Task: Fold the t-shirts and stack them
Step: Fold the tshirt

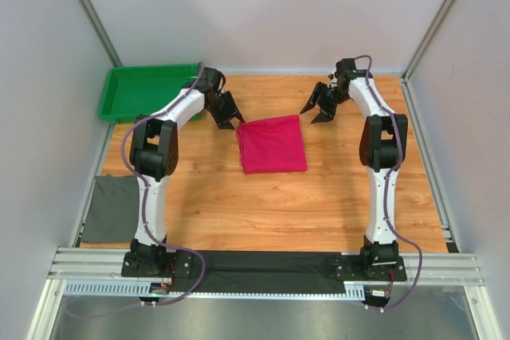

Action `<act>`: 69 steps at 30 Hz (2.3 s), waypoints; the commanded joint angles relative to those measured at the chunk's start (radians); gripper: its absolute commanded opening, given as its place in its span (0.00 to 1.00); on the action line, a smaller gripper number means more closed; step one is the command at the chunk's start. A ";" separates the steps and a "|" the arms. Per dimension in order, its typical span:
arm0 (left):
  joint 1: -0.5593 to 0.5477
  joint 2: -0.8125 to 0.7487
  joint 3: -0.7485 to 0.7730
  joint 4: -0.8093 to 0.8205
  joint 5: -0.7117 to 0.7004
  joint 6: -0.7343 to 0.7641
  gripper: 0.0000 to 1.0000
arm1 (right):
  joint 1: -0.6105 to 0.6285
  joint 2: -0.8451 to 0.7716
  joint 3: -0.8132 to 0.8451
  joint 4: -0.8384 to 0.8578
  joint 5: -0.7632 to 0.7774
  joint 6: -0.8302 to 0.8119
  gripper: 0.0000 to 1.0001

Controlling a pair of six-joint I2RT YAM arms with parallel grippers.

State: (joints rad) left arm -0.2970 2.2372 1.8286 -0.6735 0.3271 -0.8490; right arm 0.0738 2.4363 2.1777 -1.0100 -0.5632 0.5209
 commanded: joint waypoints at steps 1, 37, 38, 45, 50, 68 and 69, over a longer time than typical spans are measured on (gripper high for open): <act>-0.005 -0.082 0.037 0.028 -0.045 0.122 0.56 | -0.020 -0.120 -0.031 0.010 0.057 -0.079 0.59; -0.211 -0.396 -0.692 0.281 0.026 0.289 0.04 | 0.049 -0.525 -1.119 0.565 -0.202 -0.050 0.10; -0.217 -0.419 -0.710 0.287 0.024 0.286 0.00 | 0.050 -0.571 -1.151 0.571 -0.196 -0.038 0.06; -0.315 -0.652 -0.966 0.258 0.029 0.231 0.02 | 0.069 -0.890 -1.450 0.475 -0.156 0.016 0.11; -0.315 -0.896 -1.029 0.154 -0.057 0.263 0.64 | 0.064 -1.071 -1.426 0.338 -0.054 -0.047 0.62; -0.182 -0.369 -0.450 0.187 -0.016 0.527 0.62 | 0.046 -0.596 -0.940 0.381 0.000 -0.157 0.60; -0.182 -0.363 -0.440 0.187 -0.028 0.528 0.61 | 0.046 -0.591 -0.938 0.386 -0.001 -0.160 0.60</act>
State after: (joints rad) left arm -0.4774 1.8786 1.3418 -0.4633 0.2977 -0.3798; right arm 0.1211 1.8252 1.1965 -0.6331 -0.5751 0.3965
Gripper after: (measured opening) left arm 0.617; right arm 0.600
